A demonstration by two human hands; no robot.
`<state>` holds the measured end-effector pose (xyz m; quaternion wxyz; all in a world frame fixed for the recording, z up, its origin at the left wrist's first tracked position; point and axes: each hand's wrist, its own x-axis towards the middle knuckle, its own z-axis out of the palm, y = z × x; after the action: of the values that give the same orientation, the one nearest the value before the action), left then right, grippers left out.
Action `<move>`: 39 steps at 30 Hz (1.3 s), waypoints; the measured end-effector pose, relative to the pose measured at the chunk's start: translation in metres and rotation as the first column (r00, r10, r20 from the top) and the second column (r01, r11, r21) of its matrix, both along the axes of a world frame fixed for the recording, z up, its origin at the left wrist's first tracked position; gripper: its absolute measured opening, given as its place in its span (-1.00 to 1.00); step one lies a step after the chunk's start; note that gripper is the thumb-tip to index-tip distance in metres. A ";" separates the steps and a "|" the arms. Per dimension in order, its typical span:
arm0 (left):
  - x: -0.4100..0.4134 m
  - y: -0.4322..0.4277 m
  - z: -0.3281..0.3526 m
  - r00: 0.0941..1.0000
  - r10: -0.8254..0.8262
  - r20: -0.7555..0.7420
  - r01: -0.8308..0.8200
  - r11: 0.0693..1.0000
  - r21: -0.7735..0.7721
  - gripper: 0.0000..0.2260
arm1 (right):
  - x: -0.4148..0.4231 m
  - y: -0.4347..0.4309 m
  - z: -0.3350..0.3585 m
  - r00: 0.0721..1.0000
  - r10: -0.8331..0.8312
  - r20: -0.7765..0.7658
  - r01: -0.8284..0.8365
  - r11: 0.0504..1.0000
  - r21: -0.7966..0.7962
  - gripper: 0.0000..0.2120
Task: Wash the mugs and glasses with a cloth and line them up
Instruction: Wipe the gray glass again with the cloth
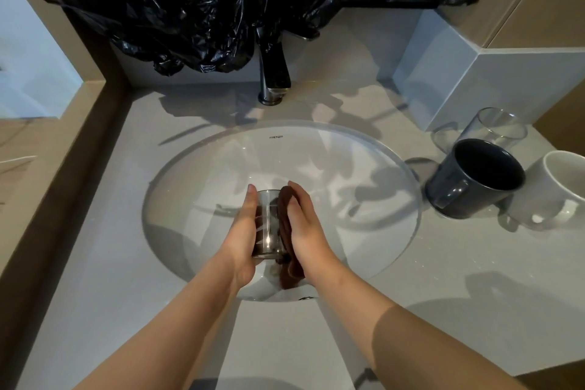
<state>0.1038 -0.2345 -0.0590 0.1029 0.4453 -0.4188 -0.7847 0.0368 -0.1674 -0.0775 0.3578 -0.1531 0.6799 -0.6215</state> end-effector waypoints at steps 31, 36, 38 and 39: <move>-0.002 0.005 -0.005 0.999 0.020 -0.026 -0.021 0.999 -0.050 -0.58 | -0.014 0.006 0.006 0.952 -0.178 0.248 0.151 0.981 0.125 -0.65; -0.001 0.001 -0.008 0.999 0.038 -0.012 -0.039 0.997 -0.063 -0.50 | -0.001 0.003 0.007 0.997 0.008 0.083 -0.007 1.000 -0.013 -0.67; -0.001 -0.001 -0.006 0.999 0.033 -0.018 -0.033 0.999 -0.034 -0.41 | -0.002 0.004 0.009 0.998 -0.001 0.064 0.002 1.000 -0.006 -0.68; -0.001 -0.001 -0.006 1.000 0.024 -0.015 -0.024 1.000 0.003 -0.37 | -0.004 0.005 0.010 0.995 -0.033 0.092 0.032 0.999 0.007 -0.71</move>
<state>0.1028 -0.2359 -0.0649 0.1148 0.4446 -0.4116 -0.7872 0.0324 -0.1626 -0.0679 0.3791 -0.1121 0.6668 -0.6318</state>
